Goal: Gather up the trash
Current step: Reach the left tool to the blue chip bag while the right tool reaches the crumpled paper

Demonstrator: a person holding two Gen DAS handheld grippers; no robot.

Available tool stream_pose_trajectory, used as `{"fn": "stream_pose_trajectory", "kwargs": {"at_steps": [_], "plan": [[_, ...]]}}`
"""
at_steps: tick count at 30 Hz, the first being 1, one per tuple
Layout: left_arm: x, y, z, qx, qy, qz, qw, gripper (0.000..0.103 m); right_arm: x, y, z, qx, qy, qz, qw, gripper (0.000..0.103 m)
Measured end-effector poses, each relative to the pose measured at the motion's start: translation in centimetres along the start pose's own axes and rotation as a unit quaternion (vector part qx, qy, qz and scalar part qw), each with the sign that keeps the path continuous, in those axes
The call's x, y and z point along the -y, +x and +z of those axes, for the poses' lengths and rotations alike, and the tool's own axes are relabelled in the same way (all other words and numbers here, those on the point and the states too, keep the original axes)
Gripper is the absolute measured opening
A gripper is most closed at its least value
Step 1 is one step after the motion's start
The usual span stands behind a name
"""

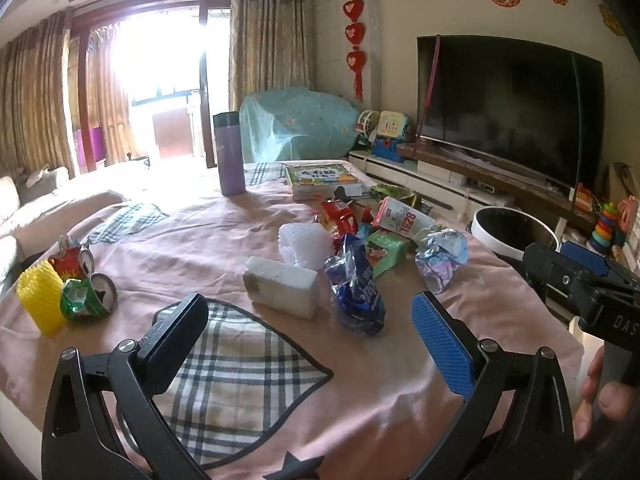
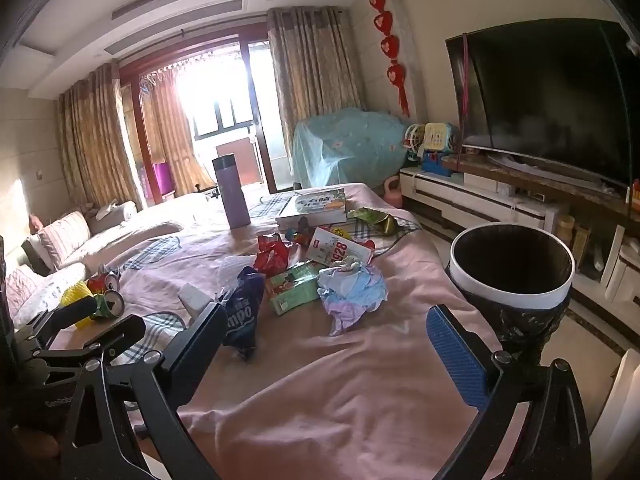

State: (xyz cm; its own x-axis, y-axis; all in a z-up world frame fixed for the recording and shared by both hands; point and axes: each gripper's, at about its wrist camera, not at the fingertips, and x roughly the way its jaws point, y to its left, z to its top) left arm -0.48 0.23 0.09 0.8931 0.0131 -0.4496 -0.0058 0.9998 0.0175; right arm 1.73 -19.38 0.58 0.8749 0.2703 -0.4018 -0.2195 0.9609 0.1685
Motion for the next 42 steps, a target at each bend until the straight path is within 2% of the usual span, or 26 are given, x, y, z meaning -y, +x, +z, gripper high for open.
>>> {"fn": "stream_pose_trajectory", "kwargs": {"at_steps": [16, 22, 26, 31, 34, 42], "plan": [[0.4, 0.4, -0.6, -0.005, -0.001, -0.003, 1.0, 0.103, 0.1, -0.1, 0.1, 0.001, 0.001, 0.002, 1.0, 0.101], [0.6, 1.2, -0.4, -0.018, -0.006, -0.01, 0.9998, 0.103, 0.8, 0.5, -0.2, -0.007, 0.005, 0.008, 1.0, 0.101], [0.6, 1.9, -0.4, -0.03, -0.007, -0.013, 0.9994, 0.103, 1.1, 1.1, -0.2, -0.009, 0.006, 0.009, 1.0, 0.101], [0.4, 3.2, -0.3, -0.053, -0.015, -0.023, 0.9982, 0.103, 1.8, 2.2, -0.3, -0.039, 0.011, 0.01, 0.999, 0.101], [0.5, 4.3, -0.2, -0.069, -0.018, -0.032, 0.997, 0.103, 2.2, 3.0, -0.2, -0.04, 0.016, 0.018, 0.999, 0.101], [1.7, 7.9, 0.5, -0.1, -0.014, -0.044, 0.9939, 0.101, 3.7, 6.8, 0.6, -0.075, 0.021, 0.033, 0.996, 0.1]]}}
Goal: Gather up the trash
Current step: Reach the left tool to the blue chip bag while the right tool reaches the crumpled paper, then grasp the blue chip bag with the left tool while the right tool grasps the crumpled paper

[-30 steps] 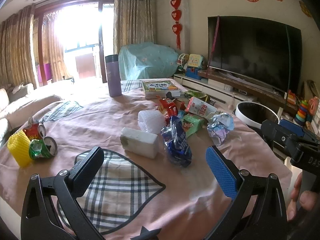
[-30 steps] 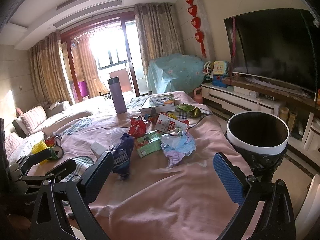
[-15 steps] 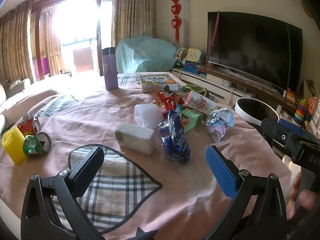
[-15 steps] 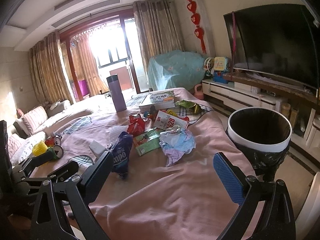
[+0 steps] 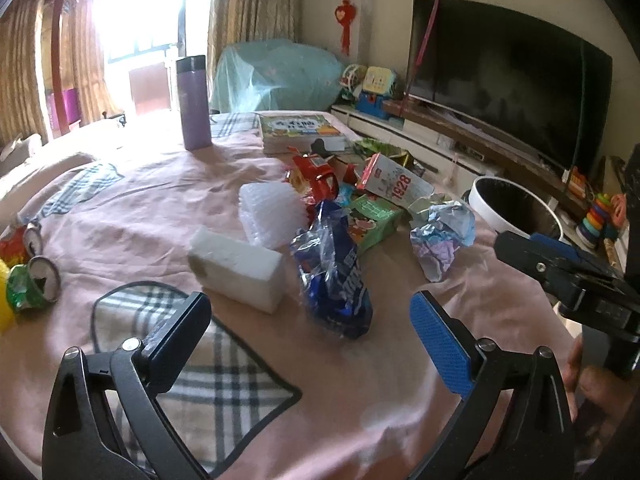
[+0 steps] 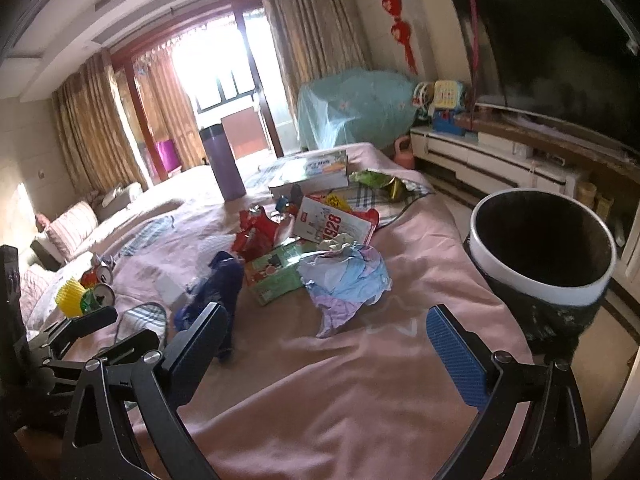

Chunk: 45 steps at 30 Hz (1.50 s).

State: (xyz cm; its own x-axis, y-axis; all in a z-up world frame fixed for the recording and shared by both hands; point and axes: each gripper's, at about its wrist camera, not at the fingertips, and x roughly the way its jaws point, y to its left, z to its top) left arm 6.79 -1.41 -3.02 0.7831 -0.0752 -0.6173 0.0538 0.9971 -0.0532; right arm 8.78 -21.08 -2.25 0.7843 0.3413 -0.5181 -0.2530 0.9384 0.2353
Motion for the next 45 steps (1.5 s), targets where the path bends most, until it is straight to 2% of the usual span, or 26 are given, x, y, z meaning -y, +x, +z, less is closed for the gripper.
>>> {"fn": "stream_pose_trajectory", "kwargs": {"at_steps": [5, 8, 11, 13, 14, 16, 17, 22, 34, 45], "plan": [[0.4, 2.2, 0.7, -0.025, 0.0, -0.002, 0.9997, 0.094, 0.7, 2.8, 1.0, -0.027, -0.004, 0.01, 1.0, 0.1], [0.4, 3.8, 1.0, -0.047, -0.005, -0.009, 0.9989, 0.081, 1.1, 4.3, 1.4, -0.042, -0.009, 0.011, 0.999, 0.099], [0.3, 5.0, 1.1, -0.063, -0.012, -0.019, 0.9978, 0.068, 1.5, 5.9, 1.7, -0.065, -0.021, 0.006, 0.998, 0.092], [0.3, 5.4, 1.1, -0.069, -0.012, -0.024, 0.9972, 0.056, 1.6, 7.0, 1.7, -0.076, -0.029, 0.001, 0.997, 0.074], [0.5, 5.5, 1.1, -0.071, -0.011, -0.027, 0.997, 0.046, 1.7, 7.5, 1.7, -0.083, -0.03, 0.001, 0.996, 0.068], [0.7, 5.5, 1.1, -0.071, -0.008, -0.028, 0.9971, 0.04, 1.9, 7.9, 1.5, -0.091, -0.033, -0.004, 0.995, 0.041], [0.8, 5.4, 1.1, -0.067, -0.005, -0.031, 0.9973, 0.036, 2.0, 7.9, 1.4, -0.092, -0.033, -0.003, 0.995, 0.041], [1.9, 4.6, 1.4, -0.054, 0.008, -0.045, 0.9975, 0.031, 2.4, 6.4, 1.3, -0.071, -0.034, 0.005, 0.997, 0.029], [6.5, 3.3, 3.3, -0.032, 0.05, -0.114, 0.9917, 0.029, 6.9, 1.4, 1.9, -0.028, 0.024, -0.014, 0.999, 0.028], [12.6, 4.9, 5.0, -0.035, 0.102, -0.159, 0.9814, 0.029, 12.4, -2.1, 2.4, 0.001, 0.071, -0.069, 0.995, 0.029]]}}
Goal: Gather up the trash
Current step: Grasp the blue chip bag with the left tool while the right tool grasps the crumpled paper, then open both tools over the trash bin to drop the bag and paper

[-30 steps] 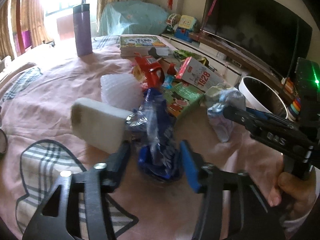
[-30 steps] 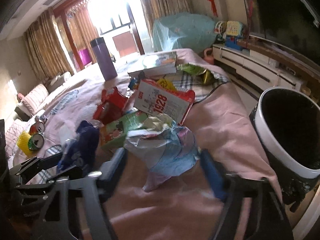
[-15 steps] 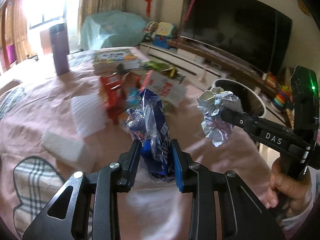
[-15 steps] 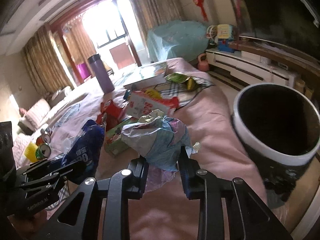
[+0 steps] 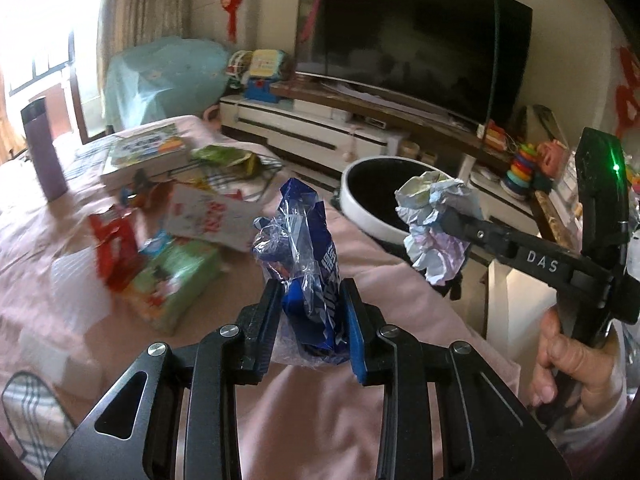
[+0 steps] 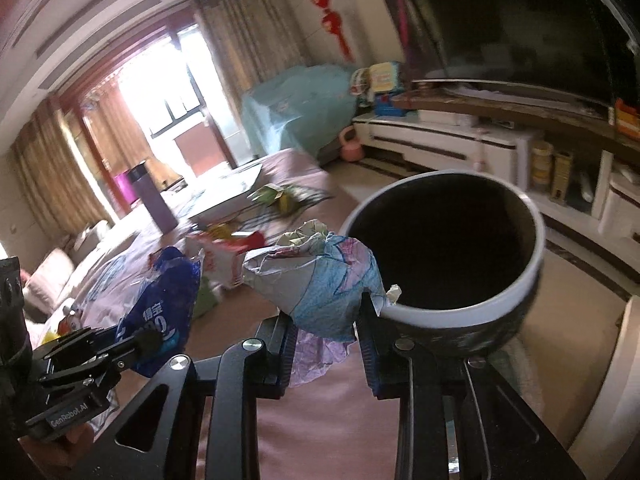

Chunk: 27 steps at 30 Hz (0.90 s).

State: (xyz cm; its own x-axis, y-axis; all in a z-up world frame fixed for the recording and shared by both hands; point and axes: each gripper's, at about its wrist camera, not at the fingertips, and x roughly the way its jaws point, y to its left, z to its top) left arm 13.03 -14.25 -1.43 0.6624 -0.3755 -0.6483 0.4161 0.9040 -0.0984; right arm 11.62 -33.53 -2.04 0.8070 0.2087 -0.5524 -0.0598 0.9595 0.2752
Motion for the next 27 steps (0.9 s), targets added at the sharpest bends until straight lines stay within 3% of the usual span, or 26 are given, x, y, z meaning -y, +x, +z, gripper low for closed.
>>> {"fn": "stream_pose_trajectory", "kwargs": {"at_steps": [13, 27], "plan": [[4.5, 4.8, 4.2, -0.026, 0.026, -0.046, 0.9983, 0.029, 6.1, -0.3, 2.3, 0.011, 0.042, -0.039, 0.998, 0.029], [7.4, 10.5, 8.0, -0.065, 0.039, -0.063, 0.9952, 0.029, 9.9, 2.1, 4.6, -0.008, 0.045, -0.061, 0.997, 0.03]]}}
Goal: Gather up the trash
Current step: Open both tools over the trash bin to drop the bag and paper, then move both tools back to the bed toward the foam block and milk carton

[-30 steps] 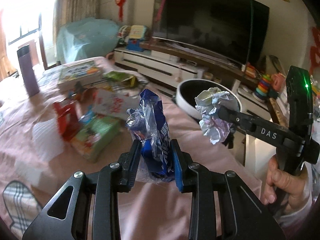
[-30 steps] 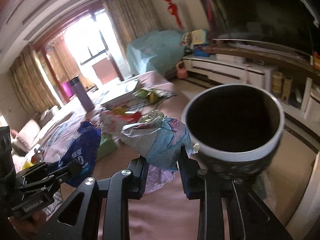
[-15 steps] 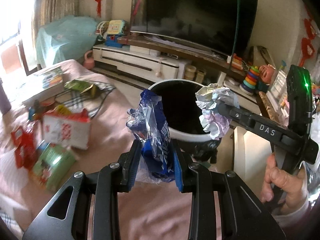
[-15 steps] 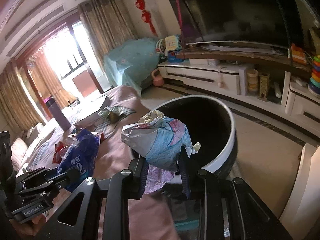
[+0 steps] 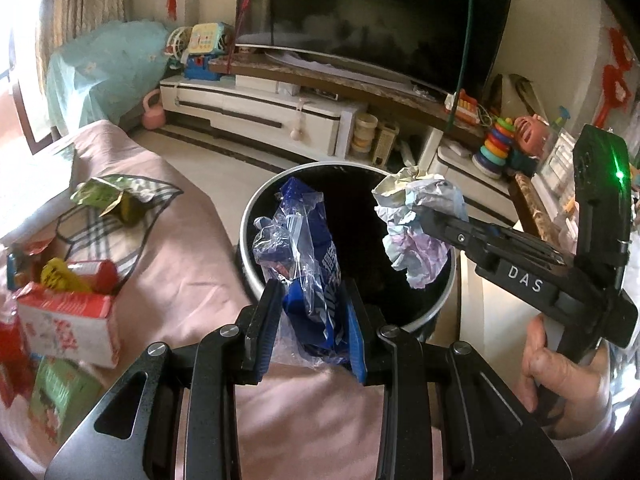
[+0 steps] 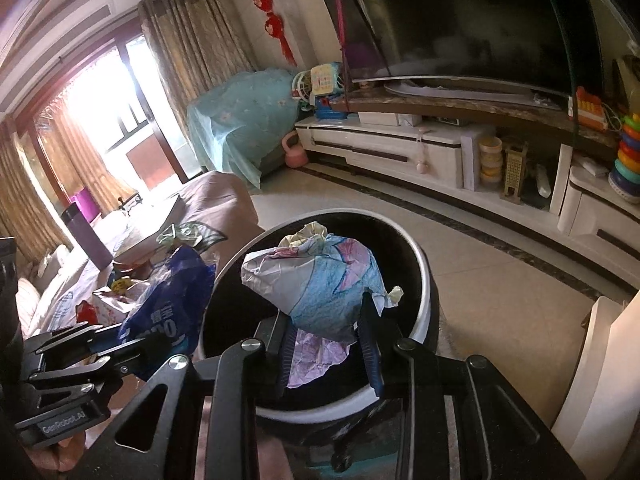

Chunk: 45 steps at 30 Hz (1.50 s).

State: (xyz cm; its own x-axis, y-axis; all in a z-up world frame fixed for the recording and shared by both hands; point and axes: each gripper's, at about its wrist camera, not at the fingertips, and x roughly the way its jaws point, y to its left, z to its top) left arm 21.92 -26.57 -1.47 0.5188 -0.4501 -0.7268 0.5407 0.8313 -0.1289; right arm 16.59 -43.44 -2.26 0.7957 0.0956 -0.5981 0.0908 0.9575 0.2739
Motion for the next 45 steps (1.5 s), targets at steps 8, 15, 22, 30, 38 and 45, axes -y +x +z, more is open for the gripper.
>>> {"fn": "stream_pose_trajectory", "kwargs": {"at_steps": [8, 15, 22, 30, 38, 45], "plan": [[0.3, 2.0, 1.2, -0.013, -0.002, -0.003, 0.9999, 0.039, 0.7, 1.3, 1.0, -0.013, -0.006, -0.007, 1.0, 0.034], [-0.4, 1.4, 0.8, -0.007, -0.01, 0.009, 0.9999, 0.077, 1.0, 2.2, 1.2, -0.024, -0.008, -0.014, 1.0, 0.06], [-2.2, -1.2, -1.7, 0.002, -0.029, 0.022, 0.9993, 0.078, 0.4, 0.7, 0.7, -0.007, 0.006, -0.001, 1.0, 0.083], [-5.2, -4.5, -5.6, 0.008, -0.066, 0.038, 0.9971, 0.078, -3.3, -1.3, -1.6, 0.007, 0.009, 0.029, 1.0, 0.095], [-8.1, -7.9, -9.6, 0.012, -0.106, 0.055, 0.9928, 0.078, -7.9, -1.4, -4.6, -0.009, -0.009, 0.067, 0.998, 0.096], [-11.3, -10.5, -12.6, 0.015, -0.151, 0.072, 0.9858, 0.078, -11.4, -0.6, -6.8, -0.033, -0.028, 0.09, 0.995, 0.096]]}}
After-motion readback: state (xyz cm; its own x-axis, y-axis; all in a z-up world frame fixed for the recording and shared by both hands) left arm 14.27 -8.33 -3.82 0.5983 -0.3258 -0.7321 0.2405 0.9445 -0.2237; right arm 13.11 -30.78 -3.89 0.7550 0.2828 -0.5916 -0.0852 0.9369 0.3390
